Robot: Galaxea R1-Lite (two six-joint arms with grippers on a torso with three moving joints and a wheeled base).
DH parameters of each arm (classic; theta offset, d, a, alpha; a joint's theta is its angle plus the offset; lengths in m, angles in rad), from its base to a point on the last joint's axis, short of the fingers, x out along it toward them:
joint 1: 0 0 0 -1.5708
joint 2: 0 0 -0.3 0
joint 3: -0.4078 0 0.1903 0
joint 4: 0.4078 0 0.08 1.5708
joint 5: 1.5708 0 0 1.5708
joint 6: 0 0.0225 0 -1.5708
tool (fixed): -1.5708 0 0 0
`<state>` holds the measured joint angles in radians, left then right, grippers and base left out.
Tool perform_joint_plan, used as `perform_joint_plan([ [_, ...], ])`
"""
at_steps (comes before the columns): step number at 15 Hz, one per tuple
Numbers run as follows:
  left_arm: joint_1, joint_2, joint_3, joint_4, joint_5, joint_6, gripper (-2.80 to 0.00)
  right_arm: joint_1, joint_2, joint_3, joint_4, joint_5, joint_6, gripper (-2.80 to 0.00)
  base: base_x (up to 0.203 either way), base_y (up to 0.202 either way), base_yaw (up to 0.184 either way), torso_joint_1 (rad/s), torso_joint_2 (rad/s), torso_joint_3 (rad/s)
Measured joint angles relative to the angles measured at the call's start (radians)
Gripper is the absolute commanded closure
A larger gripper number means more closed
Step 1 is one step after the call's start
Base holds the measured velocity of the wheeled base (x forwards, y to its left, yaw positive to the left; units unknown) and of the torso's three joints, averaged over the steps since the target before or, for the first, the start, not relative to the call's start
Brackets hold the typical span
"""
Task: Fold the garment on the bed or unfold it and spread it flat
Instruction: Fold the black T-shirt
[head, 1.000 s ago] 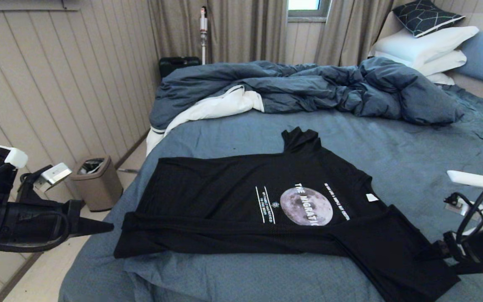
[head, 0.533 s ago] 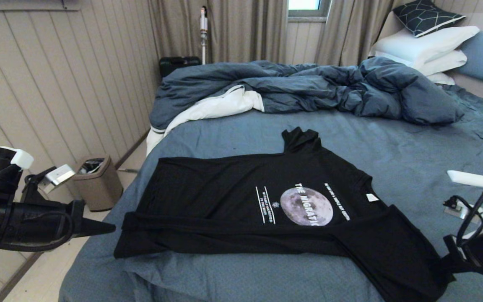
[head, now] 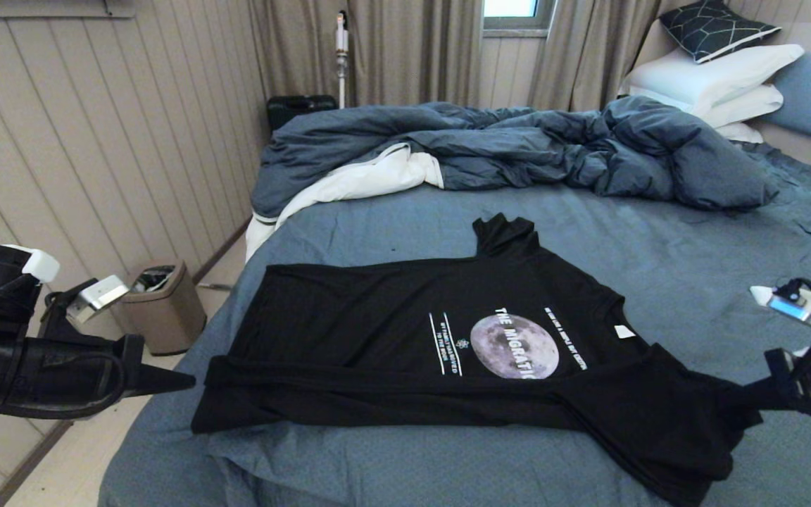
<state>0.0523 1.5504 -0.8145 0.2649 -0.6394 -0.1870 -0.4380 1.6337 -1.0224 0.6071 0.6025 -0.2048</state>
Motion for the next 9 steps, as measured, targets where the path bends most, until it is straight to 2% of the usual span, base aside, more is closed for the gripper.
perform_joint_plan([
  [4, 0.001, 0.000, -0.015, 0.000, -0.002, -0.004, 0.00, 0.037, 0.090, -0.166, 0.000, 0.029, 0.074, 0.00, 0.000, 0.000, 0.000, 0.000, 0.00, 0.000],
  [9, 0.001, 0.020, -0.064, 0.000, -0.002, -0.011, 0.00, 0.044, 0.243, -0.381, 0.003, 0.172, 0.268, 0.00, 0.000, 0.000, 0.000, 0.000, 0.00, 0.000],
])
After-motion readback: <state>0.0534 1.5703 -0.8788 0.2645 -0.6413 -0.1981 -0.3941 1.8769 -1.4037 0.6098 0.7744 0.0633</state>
